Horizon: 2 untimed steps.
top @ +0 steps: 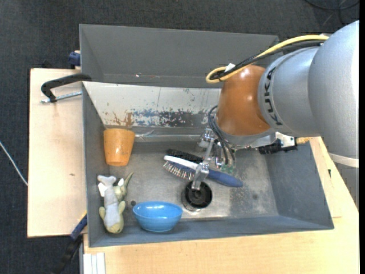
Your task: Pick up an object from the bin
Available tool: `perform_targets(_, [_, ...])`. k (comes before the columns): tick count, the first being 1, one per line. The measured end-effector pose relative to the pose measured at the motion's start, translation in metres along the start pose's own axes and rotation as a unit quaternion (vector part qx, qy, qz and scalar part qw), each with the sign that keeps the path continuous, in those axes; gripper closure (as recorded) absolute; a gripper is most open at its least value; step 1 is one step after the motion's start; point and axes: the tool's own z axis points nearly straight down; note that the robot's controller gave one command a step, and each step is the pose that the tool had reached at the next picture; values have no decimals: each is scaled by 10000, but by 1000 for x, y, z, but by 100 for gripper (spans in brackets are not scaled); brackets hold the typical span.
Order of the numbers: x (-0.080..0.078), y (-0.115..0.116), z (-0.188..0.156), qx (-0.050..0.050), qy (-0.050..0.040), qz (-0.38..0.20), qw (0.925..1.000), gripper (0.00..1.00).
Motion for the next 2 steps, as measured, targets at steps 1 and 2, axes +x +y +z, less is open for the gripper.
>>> perform_targets(1, [-2, 0, -3, 0, 32, -5, 10000, 0])
perform_targets(2, [9, 17, -1, 5, -6, 183, 9998, 0])
